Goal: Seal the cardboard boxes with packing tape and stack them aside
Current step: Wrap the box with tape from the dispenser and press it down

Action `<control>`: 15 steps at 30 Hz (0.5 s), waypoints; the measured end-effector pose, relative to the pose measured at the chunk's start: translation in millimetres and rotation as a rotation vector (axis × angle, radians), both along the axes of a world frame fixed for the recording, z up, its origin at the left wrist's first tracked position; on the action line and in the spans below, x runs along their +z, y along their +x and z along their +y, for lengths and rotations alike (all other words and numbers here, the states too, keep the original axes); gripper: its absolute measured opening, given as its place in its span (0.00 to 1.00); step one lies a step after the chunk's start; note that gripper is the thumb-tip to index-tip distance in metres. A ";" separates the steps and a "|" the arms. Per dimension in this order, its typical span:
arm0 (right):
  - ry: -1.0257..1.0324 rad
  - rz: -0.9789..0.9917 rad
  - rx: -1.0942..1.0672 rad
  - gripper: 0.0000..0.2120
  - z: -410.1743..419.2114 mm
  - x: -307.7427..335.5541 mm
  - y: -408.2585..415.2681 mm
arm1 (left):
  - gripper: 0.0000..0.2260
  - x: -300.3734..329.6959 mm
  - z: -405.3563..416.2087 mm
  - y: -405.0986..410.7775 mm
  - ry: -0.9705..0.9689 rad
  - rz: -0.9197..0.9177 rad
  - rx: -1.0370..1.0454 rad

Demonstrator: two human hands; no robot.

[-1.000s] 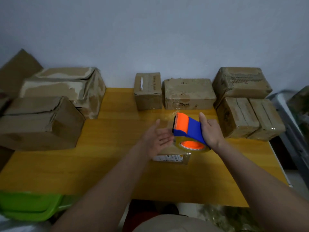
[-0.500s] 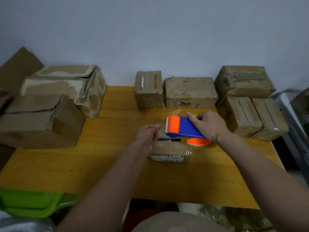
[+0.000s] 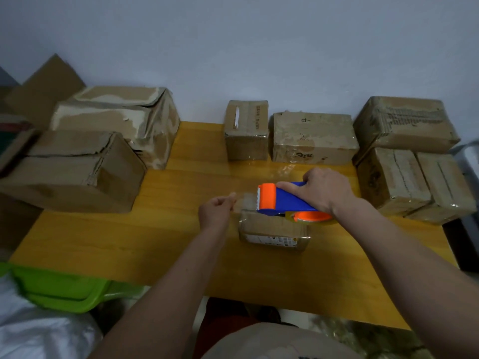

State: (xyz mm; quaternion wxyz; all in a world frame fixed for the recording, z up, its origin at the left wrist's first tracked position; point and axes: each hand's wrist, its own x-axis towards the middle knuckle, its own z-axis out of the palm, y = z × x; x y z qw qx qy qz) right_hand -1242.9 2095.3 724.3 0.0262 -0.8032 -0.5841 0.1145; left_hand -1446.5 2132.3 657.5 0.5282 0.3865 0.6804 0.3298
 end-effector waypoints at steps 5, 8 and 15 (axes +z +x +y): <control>-0.085 -0.053 0.004 0.35 8.6 -2.1 -10.6 | 0.12 -16.7 -2.5 -1.9 0.024 0.075 0.019; -0.136 -0.005 0.020 0.31 14.5 -1.8 -11.4 | 0.10 -25.9 0.6 -3.7 0.009 0.103 0.020; -0.119 0.425 -0.066 0.22 14.8 1.2 2.6 | 0.09 -43.3 7.1 -6.6 -0.051 0.117 0.067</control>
